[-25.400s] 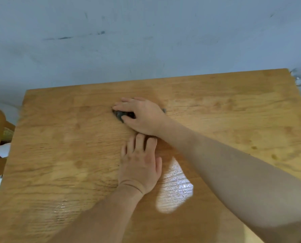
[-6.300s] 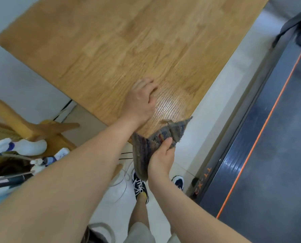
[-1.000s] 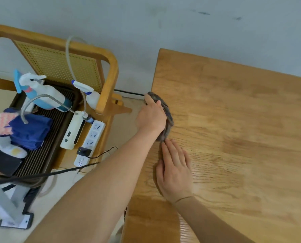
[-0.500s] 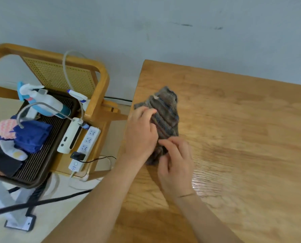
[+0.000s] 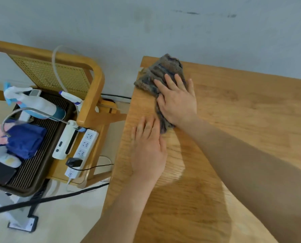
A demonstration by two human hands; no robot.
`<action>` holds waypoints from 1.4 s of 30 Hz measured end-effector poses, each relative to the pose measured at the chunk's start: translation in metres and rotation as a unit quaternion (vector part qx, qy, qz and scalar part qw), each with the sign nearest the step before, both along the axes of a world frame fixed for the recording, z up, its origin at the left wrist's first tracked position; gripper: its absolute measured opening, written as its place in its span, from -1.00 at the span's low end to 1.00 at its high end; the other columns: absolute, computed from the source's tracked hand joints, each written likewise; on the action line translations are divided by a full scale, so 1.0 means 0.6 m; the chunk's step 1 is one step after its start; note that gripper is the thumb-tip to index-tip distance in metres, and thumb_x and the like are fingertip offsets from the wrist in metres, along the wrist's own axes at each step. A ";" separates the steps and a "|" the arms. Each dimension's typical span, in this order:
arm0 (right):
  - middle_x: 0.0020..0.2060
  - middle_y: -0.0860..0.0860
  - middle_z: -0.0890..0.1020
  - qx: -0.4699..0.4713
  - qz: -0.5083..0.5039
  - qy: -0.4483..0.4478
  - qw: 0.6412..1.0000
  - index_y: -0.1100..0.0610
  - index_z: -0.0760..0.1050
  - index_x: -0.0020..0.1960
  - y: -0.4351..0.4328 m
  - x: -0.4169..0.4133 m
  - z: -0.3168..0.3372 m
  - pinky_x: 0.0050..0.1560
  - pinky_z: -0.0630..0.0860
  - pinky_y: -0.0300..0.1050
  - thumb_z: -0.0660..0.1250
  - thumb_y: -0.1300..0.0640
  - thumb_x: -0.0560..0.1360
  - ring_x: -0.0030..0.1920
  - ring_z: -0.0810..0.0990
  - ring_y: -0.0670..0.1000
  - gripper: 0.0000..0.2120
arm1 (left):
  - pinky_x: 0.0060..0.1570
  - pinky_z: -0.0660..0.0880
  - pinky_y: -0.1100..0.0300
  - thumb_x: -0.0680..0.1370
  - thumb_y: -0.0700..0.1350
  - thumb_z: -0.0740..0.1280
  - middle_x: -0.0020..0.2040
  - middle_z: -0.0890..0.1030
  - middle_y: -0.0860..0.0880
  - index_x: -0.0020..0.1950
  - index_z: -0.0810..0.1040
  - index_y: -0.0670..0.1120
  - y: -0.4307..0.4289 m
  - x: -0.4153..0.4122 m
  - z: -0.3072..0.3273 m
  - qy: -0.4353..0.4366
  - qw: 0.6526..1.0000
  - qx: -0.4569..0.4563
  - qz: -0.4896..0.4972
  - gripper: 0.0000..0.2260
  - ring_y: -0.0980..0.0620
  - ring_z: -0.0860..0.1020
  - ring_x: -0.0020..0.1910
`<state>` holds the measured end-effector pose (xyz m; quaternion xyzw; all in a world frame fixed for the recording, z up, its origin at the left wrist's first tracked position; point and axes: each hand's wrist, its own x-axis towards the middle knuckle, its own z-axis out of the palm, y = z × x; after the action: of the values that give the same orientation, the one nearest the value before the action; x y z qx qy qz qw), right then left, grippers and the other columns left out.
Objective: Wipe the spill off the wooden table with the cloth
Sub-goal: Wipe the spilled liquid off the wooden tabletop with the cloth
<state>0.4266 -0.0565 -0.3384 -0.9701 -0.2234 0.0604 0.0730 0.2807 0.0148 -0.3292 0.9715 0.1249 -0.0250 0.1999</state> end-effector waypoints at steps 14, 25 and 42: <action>0.11 0.12 0.59 0.038 0.001 -0.030 0.999 0.06 0.50 0.22 0.128 0.191 -0.006 0.14 0.38 0.08 -0.04 -0.08 0.64 0.13 0.54 0.19 -0.59 | 0.47 0.06 -0.10 0.58 0.00 -0.01 0.52 0.25 -0.06 0.52 0.20 -0.11 -0.039 0.068 -0.012 0.017 0.998 0.067 0.002 -0.49 -0.07 0.14 0.51; 0.04 0.31 0.62 -0.049 -0.232 -0.018 0.971 0.28 0.58 0.03 -0.235 0.201 0.019 0.13 0.40 0.11 -0.04 -0.04 0.62 0.07 0.57 0.31 -0.48 | 0.48 0.04 -0.12 0.59 0.03 -0.02 0.53 0.19 -0.09 0.53 0.15 -0.12 -0.040 0.066 -0.006 0.028 0.995 0.095 -0.002 -0.49 -0.09 0.12 0.52; 0.17 0.31 0.54 -0.089 -0.253 -0.022 0.963 0.27 0.49 0.20 -0.457 0.162 0.032 0.29 0.34 0.18 -0.05 -0.07 0.62 0.23 0.46 0.32 -0.48 | 0.48 -0.11 -0.17 0.60 0.09 -0.13 0.58 -0.12 -0.06 0.57 -0.10 -0.05 -0.252 0.125 0.009 0.047 0.990 0.054 -0.119 -0.45 -0.08 -0.19 0.54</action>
<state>0.5239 -0.3307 -0.3195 -0.9987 0.0340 0.0378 -0.0056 0.3559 -0.1361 -0.3236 0.9866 0.0184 -0.0871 0.1365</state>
